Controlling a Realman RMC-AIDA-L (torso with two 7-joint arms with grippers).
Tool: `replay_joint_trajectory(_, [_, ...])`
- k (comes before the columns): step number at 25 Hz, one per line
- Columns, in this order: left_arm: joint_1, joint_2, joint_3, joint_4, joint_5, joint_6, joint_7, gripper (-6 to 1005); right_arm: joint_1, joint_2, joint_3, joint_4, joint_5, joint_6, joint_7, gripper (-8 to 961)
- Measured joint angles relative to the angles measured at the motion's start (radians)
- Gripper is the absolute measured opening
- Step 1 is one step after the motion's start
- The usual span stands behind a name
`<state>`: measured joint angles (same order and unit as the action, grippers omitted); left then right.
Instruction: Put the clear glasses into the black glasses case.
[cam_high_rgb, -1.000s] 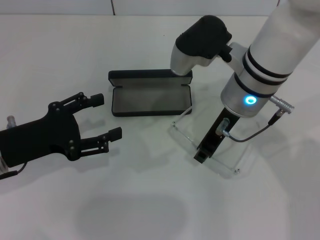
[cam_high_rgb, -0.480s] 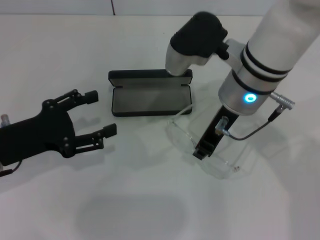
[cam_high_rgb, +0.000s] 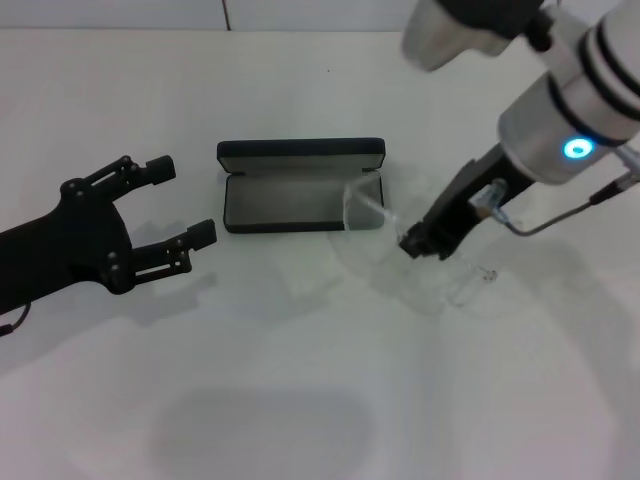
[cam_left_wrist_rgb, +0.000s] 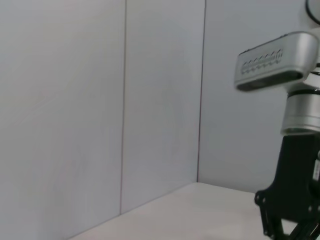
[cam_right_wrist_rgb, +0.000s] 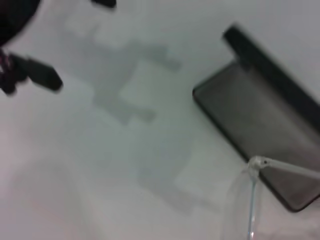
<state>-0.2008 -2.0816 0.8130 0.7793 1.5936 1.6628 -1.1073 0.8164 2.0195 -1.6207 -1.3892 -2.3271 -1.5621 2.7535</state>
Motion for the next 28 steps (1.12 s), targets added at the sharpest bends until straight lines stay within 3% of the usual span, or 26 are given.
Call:
replay_joint_trajectory(11, [-0.008,0.000,-0.009,-0.001,-0.026,0.000,-0.003,887,-0.118,0.002,0.104,-0.216,0.013,-0.044,-0.046,54])
replay_joint_trajectory(17, [-0.008,-0.002,-0.009,-0.002,-0.085,0.004,-0.005,888,-0.237,0.004,0.111,-0.285,0.078,0.068,-0.196,54])
replay_joint_trajectory(23, [-0.014,-0.002,-0.009,0.001,-0.165,0.060,-0.031,885,-0.439,0.005,0.112,-0.259,0.335,0.256,-0.625,54])
replay_joint_trajectory(28, [-0.048,-0.002,-0.007,0.003,-0.199,0.082,-0.097,876,-0.557,0.002,0.111,-0.053,0.797,0.264,-1.180,54])
